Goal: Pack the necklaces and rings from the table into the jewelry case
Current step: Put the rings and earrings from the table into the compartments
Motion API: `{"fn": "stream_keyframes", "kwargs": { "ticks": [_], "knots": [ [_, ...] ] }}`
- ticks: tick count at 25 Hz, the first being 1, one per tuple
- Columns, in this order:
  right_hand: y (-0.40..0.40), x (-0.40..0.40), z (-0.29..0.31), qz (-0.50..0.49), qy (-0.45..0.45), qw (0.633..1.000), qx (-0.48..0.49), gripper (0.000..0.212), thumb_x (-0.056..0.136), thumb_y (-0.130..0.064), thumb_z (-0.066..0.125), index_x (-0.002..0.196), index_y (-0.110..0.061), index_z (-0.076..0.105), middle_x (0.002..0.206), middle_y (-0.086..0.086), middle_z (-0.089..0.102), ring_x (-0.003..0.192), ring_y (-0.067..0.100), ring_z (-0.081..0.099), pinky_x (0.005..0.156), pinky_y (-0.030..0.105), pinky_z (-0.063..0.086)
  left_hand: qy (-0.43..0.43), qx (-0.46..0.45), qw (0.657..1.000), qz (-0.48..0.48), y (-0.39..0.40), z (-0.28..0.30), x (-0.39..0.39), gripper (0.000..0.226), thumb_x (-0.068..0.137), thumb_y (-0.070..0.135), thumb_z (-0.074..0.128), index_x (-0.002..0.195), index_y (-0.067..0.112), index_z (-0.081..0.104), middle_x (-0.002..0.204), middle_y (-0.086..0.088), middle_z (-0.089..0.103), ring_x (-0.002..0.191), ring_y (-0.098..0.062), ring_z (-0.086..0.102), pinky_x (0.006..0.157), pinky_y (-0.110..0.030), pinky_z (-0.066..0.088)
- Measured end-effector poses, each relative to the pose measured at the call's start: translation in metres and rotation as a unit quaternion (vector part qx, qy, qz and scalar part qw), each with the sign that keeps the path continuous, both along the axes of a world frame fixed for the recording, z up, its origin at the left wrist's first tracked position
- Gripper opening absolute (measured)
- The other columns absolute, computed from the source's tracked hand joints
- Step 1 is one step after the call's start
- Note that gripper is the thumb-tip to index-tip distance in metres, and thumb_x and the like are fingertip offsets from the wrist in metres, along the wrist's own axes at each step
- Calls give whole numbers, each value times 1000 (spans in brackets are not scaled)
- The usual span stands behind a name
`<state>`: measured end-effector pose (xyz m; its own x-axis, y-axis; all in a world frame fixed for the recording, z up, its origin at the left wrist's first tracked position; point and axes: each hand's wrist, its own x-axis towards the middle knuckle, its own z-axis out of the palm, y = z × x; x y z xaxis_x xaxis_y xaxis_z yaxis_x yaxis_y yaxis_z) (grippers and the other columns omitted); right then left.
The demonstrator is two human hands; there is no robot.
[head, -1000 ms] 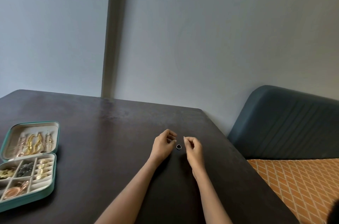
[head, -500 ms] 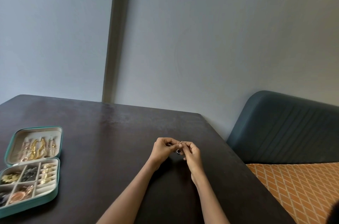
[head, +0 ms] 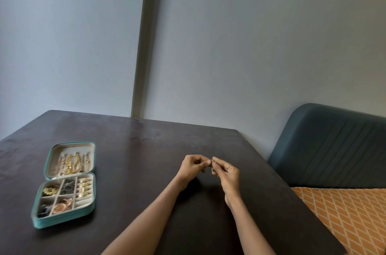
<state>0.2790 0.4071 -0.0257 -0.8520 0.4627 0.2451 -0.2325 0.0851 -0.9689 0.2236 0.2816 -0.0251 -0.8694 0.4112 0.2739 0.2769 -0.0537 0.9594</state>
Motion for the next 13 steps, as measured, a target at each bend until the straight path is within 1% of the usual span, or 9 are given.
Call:
{"fn": "stream_keyframes", "kwargs": {
  "ticks": [2,3,6,8,12,13],
  "knots": [
    [-16,4,8,19,8,1000,-19,19,82,-2,67,101,-3,69,80,2,73,57,2,59,59,14,51,12,-12,1000,-17,-23,13,4,15,86,8,64,93,-4,71,70,10,70,63,2,61,58,-13,47],
    [-27,6,13,33,13,999,-21,17,82,-2,67,99,-4,70,76,-1,73,55,1,58,59,13,51,17,-19,999,-27,-39,21,6,14,86,7,65,93,-4,71,69,12,71,65,3,62,59,-13,47],
    [-69,7,32,85,23,996,-19,13,81,-3,68,95,-4,70,69,-6,72,55,2,61,59,13,51,28,-49,998,-38,-97,44,12,8,84,6,66,85,10,72,73,12,72,69,0,63,61,-16,48],
    [-108,9,40,131,20,991,-19,12,82,-4,68,93,-3,71,68,-6,72,58,3,63,61,14,52,30,-65,997,-25,-143,54,19,12,84,4,66,82,14,71,73,11,72,69,0,63,60,-15,48],
    [-183,18,38,198,7,980,-6,6,82,-8,69,85,-12,72,74,-1,72,64,9,63,67,17,55,34,-127,991,-6,-230,61,31,23,81,1,67,75,22,75,72,9,73,68,-2,63,59,-15,49],
    [-196,19,36,209,5,978,10,7,81,-8,70,83,-14,72,76,1,71,65,10,63,67,17,55,33,-150,988,-9,-246,63,34,23,81,-2,67,76,20,74,70,9,72,66,-1,63,59,-14,49]
  ]
}}
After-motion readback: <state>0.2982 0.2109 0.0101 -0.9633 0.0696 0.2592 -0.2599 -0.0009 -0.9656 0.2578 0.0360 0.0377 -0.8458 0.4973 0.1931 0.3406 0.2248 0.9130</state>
